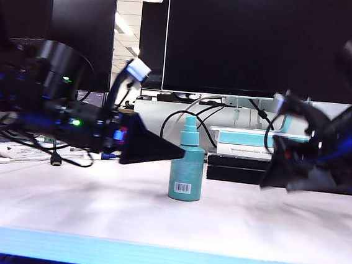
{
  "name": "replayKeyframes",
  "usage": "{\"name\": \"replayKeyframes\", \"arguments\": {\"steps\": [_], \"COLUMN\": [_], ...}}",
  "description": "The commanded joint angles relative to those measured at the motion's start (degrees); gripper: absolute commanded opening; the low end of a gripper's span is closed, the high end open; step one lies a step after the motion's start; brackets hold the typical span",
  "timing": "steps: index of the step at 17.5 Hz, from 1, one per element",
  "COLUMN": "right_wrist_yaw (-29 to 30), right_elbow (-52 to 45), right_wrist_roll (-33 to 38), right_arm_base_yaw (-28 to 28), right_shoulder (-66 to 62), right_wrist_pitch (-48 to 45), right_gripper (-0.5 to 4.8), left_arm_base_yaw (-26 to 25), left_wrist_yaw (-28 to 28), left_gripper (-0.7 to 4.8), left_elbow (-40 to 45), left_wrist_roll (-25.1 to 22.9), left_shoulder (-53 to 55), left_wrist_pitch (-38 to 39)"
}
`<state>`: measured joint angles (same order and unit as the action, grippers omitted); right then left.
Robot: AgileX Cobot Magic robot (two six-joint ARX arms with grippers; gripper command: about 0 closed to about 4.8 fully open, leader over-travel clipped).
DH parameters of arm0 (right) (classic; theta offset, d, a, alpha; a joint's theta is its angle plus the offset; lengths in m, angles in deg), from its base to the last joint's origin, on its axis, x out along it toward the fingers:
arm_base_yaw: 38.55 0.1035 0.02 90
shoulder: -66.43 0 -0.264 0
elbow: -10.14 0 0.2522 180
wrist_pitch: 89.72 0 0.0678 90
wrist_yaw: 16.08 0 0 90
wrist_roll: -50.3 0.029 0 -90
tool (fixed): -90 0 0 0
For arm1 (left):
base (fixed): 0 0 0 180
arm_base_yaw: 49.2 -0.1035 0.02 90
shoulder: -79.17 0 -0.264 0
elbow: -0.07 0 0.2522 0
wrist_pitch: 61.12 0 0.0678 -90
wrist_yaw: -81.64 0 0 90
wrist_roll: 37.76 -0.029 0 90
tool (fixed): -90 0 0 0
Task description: Pick up the sprayer with the left hand, pick up its lid with the right hand then put the lid on the sprayer.
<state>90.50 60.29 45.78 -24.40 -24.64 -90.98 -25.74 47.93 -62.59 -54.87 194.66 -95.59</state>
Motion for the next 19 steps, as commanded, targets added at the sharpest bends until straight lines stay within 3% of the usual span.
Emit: {"name": "replayKeyframes", "arguments": {"steps": [1, 4, 6, 9, 10, 12, 14, 19], "right_wrist_yaw": [1.55, 1.57, 1.77, 1.77, 1.79, 1.84, 1.81, 1.79], "right_elbow": [0.22, 0.22, 0.22, 0.22, 0.22, 0.24, 0.24, 0.31], "right_wrist_roll": [0.0, 0.0, 0.02, 1.05, 1.4, 1.77, 3.5, 4.98], "right_arm_base_yaw": [0.2, 0.2, 0.2, 0.2, 0.17, 0.2, 0.2, 0.17], "right_shoulder": [-1.51, -2.78, -3.3, -3.76, -4.22, -4.94, -6.01, -6.16], "right_wrist_pitch": [-2.16, -3.78, -4.61, -5.46, -6.14, -7.56, -9.57, -13.7], "right_gripper": [3.06, 3.04, 2.41, 2.13, 1.71, 1.65, 0.96, 0.93], "left_arm_base_yaw": [0.74, 1.79, 2.38, 2.82, 2.84, 2.91, 2.91, 2.89], "left_wrist_yaw": [0.07, -0.11, -0.26, -1.64, -1.64, -1.66, -1.64, -2.75], "left_gripper": [4.06, 4.04, 4.03, 3.98, 3.94, 3.93, 3.34, 3.3], "left_elbow": [-2.08, -2.75, -2.75, -2.78, -2.78, -2.8, -2.97, -3.04], "left_wrist_roll": [0.17, 0.15, -0.07, -0.07, -0.07, -0.07, -0.07, -0.09], "left_shoulder": [0.87, 2.05, 3.02, 4.02, 4.15, 4.15, 4.15, 4.15], "left_wrist_pitch": [0.57, 0.87, 0.94, 0.87, 0.83, 0.72, 0.83, 0.83]}}
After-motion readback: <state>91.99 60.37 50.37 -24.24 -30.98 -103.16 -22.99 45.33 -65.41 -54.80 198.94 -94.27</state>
